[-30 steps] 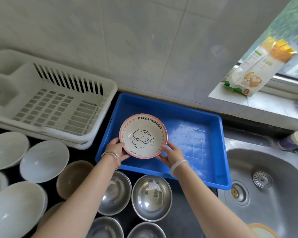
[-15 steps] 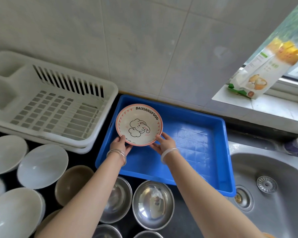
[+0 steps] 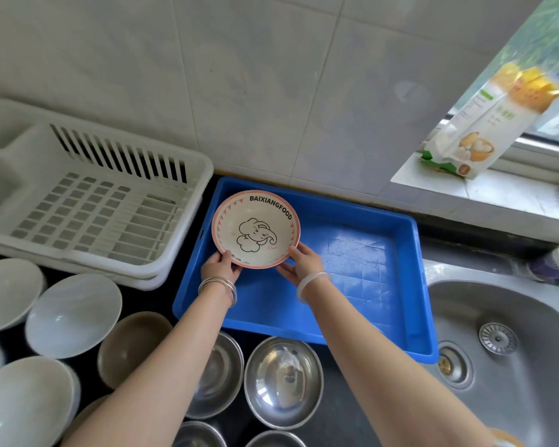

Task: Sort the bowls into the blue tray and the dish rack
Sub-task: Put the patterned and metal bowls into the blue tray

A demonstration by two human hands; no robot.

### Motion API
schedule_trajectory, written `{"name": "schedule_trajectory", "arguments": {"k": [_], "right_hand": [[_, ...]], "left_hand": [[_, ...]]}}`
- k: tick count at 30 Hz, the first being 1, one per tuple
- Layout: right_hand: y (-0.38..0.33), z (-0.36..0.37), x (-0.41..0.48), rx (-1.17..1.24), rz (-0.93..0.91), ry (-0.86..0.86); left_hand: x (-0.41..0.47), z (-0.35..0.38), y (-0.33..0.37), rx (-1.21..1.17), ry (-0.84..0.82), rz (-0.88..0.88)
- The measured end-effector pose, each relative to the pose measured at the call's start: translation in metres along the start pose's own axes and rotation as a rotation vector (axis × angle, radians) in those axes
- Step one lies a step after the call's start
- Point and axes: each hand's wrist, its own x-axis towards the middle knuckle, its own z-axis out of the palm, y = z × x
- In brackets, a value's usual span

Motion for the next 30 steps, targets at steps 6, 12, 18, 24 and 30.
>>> {"name": "schedule_trajectory", "arguments": {"k": [6,12,18,24,30], "right_hand": [[0.0,-0.012,-0.014,-0.153,-0.019,-0.113],[-0.004,-0.043,-0.045,-0.312,-0.146,-0.078],[0.009,-0.125,-0.106,-0.516,-0.332,0.032],[0.031,-0.242,-0.17,-0.82,-0.473,0.393],[0.065,-0.341,-0.213,-1.08,-0.335,0.645]], "left_hand": [[-0.021,0.003,-0.01,0.195,0.001,0.119],[-0.07,0.009,-0.021,0.45,-0.078,0.156],[-0.144,0.035,-0.064,0.699,-0.302,0.229],[-0.212,0.062,-0.135,0.98,-0.567,0.268],[-0.256,0.082,-0.211,1.279,-0.805,0.267]]}}
